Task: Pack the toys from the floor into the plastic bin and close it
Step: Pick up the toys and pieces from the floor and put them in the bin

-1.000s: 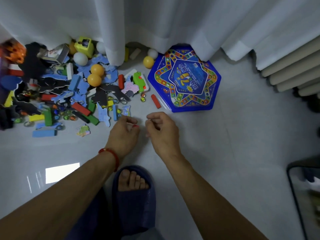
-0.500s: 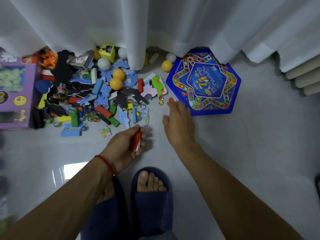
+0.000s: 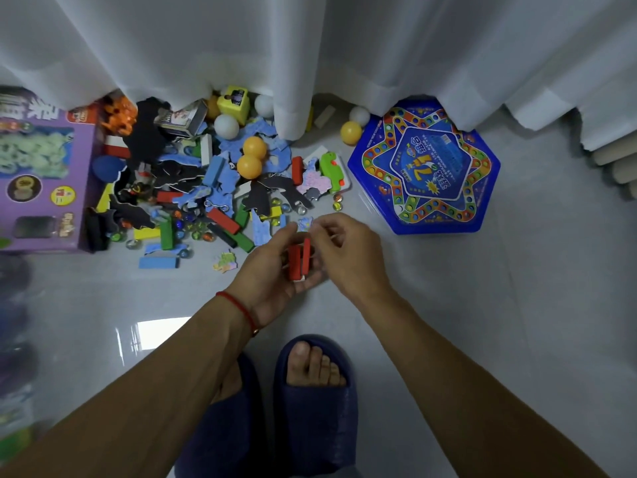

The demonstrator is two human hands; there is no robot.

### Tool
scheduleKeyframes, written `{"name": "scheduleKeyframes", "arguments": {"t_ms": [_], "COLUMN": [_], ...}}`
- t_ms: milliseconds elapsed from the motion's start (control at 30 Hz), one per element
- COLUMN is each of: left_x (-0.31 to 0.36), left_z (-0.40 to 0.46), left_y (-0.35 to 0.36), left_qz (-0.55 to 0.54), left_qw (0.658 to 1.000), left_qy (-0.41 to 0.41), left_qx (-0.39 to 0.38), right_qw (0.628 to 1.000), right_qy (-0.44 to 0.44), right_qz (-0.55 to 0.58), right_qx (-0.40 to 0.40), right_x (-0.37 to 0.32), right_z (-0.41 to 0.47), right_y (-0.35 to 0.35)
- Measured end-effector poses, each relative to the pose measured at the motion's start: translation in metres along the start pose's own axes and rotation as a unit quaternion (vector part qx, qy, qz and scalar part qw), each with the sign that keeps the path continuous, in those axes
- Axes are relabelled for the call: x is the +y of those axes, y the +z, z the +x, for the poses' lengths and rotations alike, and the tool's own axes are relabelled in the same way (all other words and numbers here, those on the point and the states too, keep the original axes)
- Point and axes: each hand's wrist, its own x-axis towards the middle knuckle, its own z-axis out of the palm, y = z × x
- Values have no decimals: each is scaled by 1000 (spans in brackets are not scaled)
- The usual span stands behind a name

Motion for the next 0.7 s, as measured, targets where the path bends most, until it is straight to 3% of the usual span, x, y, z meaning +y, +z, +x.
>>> {"name": "scheduleKeyframes", "arguments": {"t_ms": [100,300,467,533,600,700], "left_x": [1,0,2,2,1,5], "left_z": [1,-2,-7,-14,-27,-63], "left_y": [-3,-15,-18,-19,-21,-26], "left_qz": [-17,-20,-25,-36,-48,-79], "left_qw": [1000,1000,1000,999,999,997], "left_qy": [-17,-17,0,1,4,1], "left_qx": [13,-2,9,8,3,0], "right_qw": [990,967,960,977,992,925], "right_qy": [1,51,9,27,116,273], "right_qz": [-95,-223,-262,-194,-18,264], "right_qx": [100,111,97,81,53,-35], "right_x": [8,18,23,28,30,7], "right_z": [26,76,75,61,37,-9], "right_y": [-1,16,13,8,0,-26]}}
